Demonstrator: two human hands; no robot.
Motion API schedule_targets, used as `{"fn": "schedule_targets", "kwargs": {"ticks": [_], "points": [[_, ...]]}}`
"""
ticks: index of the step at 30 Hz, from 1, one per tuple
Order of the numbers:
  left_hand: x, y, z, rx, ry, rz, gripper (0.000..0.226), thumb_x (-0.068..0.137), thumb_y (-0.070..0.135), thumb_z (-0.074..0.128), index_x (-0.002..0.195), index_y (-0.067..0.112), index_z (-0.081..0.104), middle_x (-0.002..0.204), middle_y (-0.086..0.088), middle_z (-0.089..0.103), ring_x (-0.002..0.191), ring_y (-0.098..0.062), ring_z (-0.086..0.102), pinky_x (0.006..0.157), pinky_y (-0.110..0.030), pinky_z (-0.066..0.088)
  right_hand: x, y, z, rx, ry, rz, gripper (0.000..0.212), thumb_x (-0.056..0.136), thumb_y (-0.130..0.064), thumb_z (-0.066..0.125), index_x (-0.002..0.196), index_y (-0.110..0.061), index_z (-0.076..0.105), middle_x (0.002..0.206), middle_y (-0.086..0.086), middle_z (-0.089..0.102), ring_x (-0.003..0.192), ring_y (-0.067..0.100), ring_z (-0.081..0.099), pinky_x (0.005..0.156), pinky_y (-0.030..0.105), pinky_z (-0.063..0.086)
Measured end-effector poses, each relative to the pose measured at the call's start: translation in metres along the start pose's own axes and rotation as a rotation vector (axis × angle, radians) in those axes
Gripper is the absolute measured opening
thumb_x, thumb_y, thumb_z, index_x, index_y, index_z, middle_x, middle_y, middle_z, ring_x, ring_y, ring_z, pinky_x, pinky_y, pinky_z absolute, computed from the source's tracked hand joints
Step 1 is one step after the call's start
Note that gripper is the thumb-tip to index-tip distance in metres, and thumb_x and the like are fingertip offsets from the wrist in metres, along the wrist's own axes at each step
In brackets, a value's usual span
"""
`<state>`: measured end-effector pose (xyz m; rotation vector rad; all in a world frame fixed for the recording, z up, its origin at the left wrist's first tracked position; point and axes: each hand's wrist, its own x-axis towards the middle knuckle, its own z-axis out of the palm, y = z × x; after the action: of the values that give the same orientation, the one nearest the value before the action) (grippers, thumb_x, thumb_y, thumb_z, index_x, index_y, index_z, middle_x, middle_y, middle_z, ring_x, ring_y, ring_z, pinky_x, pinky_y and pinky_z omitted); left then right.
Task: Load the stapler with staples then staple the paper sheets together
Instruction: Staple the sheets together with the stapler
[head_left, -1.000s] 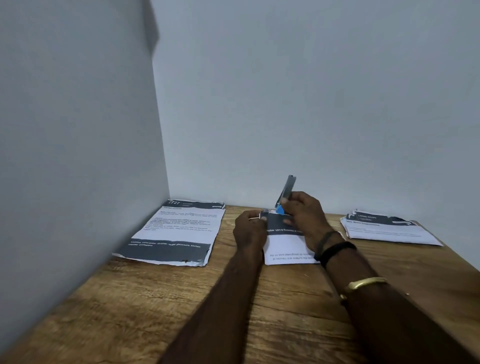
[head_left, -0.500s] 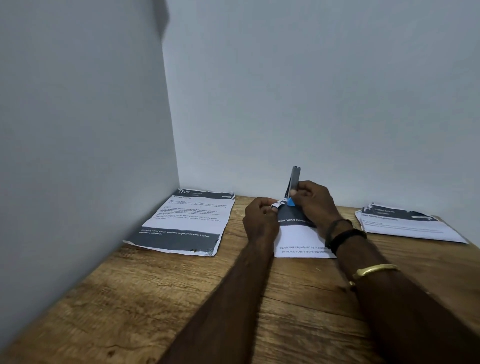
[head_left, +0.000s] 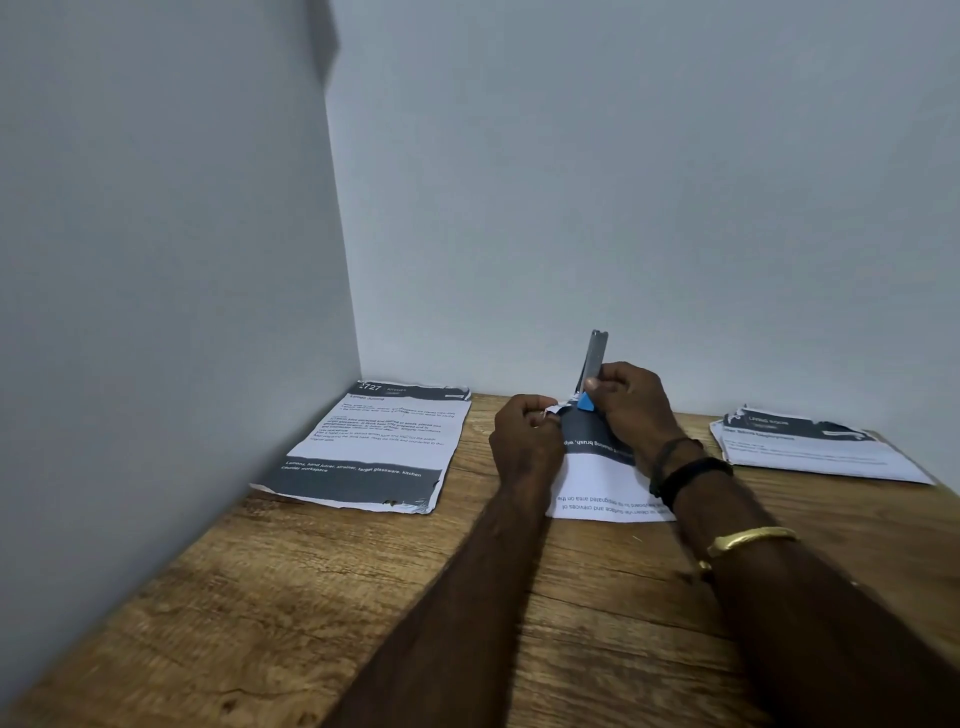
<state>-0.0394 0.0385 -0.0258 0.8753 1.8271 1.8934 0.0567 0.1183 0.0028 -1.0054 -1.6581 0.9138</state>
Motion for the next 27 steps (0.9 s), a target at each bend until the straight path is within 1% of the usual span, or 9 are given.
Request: {"fn": "schedule_targets", "kwargs": {"ticks": [2, 5, 8, 13, 16, 21, 23, 25, 27], "points": [[-0.0007, 0.0004, 0.0000, -0.015, -0.006, -0.008, 0.019, 0.083, 0.006, 0.065, 0.097, 0.017, 0.072, 0.094, -0.002, 0.075, 0.091, -0.018, 0.070, 0.077, -0.032, 0.058, 0.0013, 0.0008, 0.0011, -0.027, 0.007, -0.008, 0.020, 0.096, -0.018, 0.067, 0.110, -0.004, 0.072, 0.106, 0.010, 0.074, 0.101, 0.027, 0.069, 0.088, 0.036, 0.056], [-0.0013, 0.0007, 0.0004, -0.032, -0.009, -0.015, 0.020, 0.082, 0.004, 0.065, 0.095, 0.018, 0.072, 0.093, -0.002, 0.075, 0.091, -0.019, 0.071, 0.080, -0.038, 0.060, 0.0024, 0.0011, 0.0019, -0.050, 0.010, -0.014, 0.018, 0.096, -0.017, 0.066, 0.108, -0.005, 0.072, 0.101, 0.007, 0.072, 0.100, 0.026, 0.068, 0.092, 0.040, 0.057], [-0.0020, 0.0016, 0.0005, -0.031, -0.008, -0.004, 0.021, 0.082, 0.004, 0.065, 0.093, 0.021, 0.071, 0.093, -0.001, 0.075, 0.091, -0.018, 0.070, 0.079, -0.036, 0.061, 0.0025, 0.0023, 0.0017, -0.066, 0.030, -0.023, 0.017, 0.096, -0.017, 0.066, 0.107, -0.006, 0.072, 0.097, 0.004, 0.071, 0.098, 0.025, 0.068, 0.092, 0.042, 0.057], [-0.0028, 0.0025, 0.0003, -0.031, -0.017, -0.012, 0.021, 0.083, 0.004, 0.067, 0.091, 0.023, 0.069, 0.093, 0.000, 0.073, 0.089, -0.015, 0.069, 0.080, -0.038, 0.061, 0.0015, 0.0046, 0.0010, -0.047, 0.029, -0.016, 0.018, 0.095, -0.017, 0.067, 0.108, -0.005, 0.072, 0.100, 0.007, 0.073, 0.098, 0.025, 0.069, 0.091, 0.039, 0.057], [-0.0030, 0.0024, 0.0006, -0.029, -0.020, -0.012, 0.022, 0.082, 0.004, 0.067, 0.091, 0.024, 0.069, 0.091, 0.001, 0.073, 0.088, -0.015, 0.069, 0.079, -0.036, 0.061, 0.0018, 0.0052, 0.0003, -0.051, 0.036, -0.010, 0.019, 0.095, -0.016, 0.067, 0.108, -0.003, 0.072, 0.103, 0.010, 0.074, 0.099, 0.027, 0.069, 0.093, 0.041, 0.056], [-0.0022, 0.0016, 0.0011, -0.034, -0.035, -0.011, 0.020, 0.082, 0.006, 0.068, 0.091, 0.024, 0.069, 0.091, 0.000, 0.074, 0.089, -0.016, 0.069, 0.078, -0.037, 0.061, 0.0013, 0.0068, 0.0006, -0.051, 0.061, -0.003, 0.017, 0.094, -0.015, 0.067, 0.103, -0.003, 0.073, 0.099, 0.010, 0.074, 0.096, 0.027, 0.069, 0.091, 0.040, 0.056], [-0.0017, 0.0013, 0.0012, -0.034, -0.030, -0.008, 0.020, 0.083, 0.005, 0.068, 0.092, 0.023, 0.069, 0.091, 0.000, 0.074, 0.089, -0.017, 0.069, 0.080, -0.038, 0.061, 0.0001, 0.0065, -0.0007, -0.028, 0.054, 0.001, 0.017, 0.094, -0.018, 0.068, 0.104, -0.004, 0.073, 0.100, 0.010, 0.075, 0.095, 0.025, 0.069, 0.087, 0.037, 0.056], [-0.0010, 0.0012, 0.0003, -0.039, -0.025, -0.005, 0.020, 0.084, 0.006, 0.068, 0.093, 0.023, 0.068, 0.093, -0.001, 0.073, 0.090, -0.018, 0.069, 0.082, -0.039, 0.061, -0.0014, 0.0055, -0.0016, 0.008, 0.038, 0.027, 0.020, 0.094, -0.024, 0.069, 0.104, -0.008, 0.073, 0.100, 0.007, 0.074, 0.094, 0.025, 0.068, 0.087, 0.040, 0.057], [-0.0007, 0.0013, -0.0007, -0.047, -0.019, 0.003, 0.022, 0.085, 0.006, 0.068, 0.094, 0.025, 0.064, 0.091, -0.003, 0.073, 0.087, -0.019, 0.069, 0.079, -0.036, 0.060, -0.0034, 0.0028, -0.0016, 0.070, 0.041, 0.067, 0.021, 0.095, -0.029, 0.067, 0.105, -0.012, 0.072, 0.100, 0.007, 0.074, 0.088, 0.023, 0.067, 0.083, 0.044, 0.057]]}}
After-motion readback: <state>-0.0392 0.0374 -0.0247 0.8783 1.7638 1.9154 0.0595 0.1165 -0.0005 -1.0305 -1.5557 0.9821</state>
